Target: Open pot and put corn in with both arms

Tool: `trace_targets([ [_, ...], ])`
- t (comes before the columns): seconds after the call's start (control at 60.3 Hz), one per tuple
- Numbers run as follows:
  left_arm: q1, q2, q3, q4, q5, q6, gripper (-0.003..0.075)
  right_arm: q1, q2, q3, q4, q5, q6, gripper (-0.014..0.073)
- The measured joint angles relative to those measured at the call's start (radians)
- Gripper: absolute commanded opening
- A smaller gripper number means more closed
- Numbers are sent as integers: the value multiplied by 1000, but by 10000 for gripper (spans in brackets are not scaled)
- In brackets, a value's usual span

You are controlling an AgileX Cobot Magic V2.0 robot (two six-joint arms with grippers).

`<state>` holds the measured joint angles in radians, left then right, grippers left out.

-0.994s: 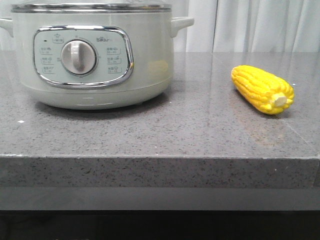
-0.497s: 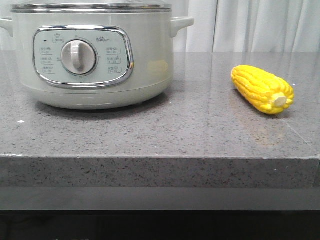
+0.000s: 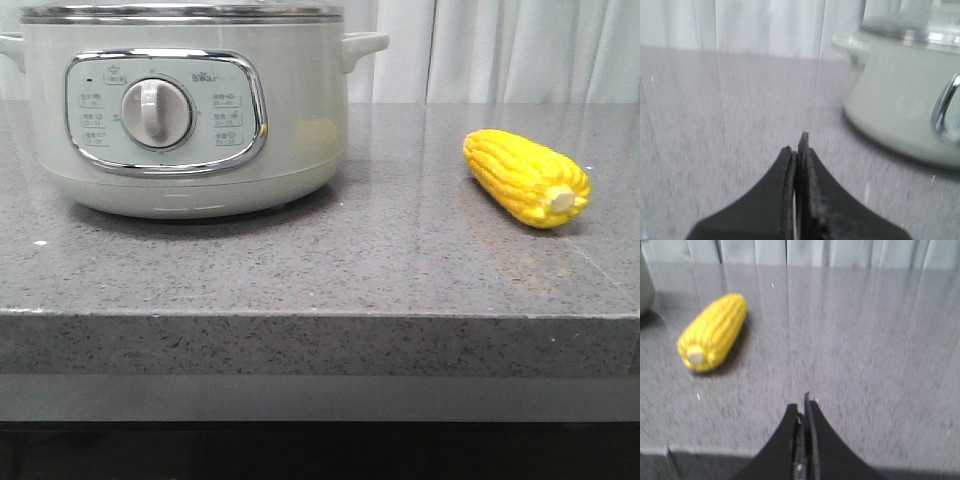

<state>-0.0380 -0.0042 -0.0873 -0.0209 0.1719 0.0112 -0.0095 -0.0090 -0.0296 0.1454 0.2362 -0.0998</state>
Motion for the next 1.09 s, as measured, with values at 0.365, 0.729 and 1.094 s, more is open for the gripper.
trace_targets([
  [0.365, 0, 345, -464, 12, 101, 0, -18, 0, 231, -475, -50, 135, -2, -64],
  [0.729, 0, 562, -556, 12, 106, 0, 195, 0, 487, -686, -53, 169, -2, 107],
  [1.094, 0, 580, -563, -1, 104, 0, 620, 0, 489, -686, -54, 197, -2, 622],
])
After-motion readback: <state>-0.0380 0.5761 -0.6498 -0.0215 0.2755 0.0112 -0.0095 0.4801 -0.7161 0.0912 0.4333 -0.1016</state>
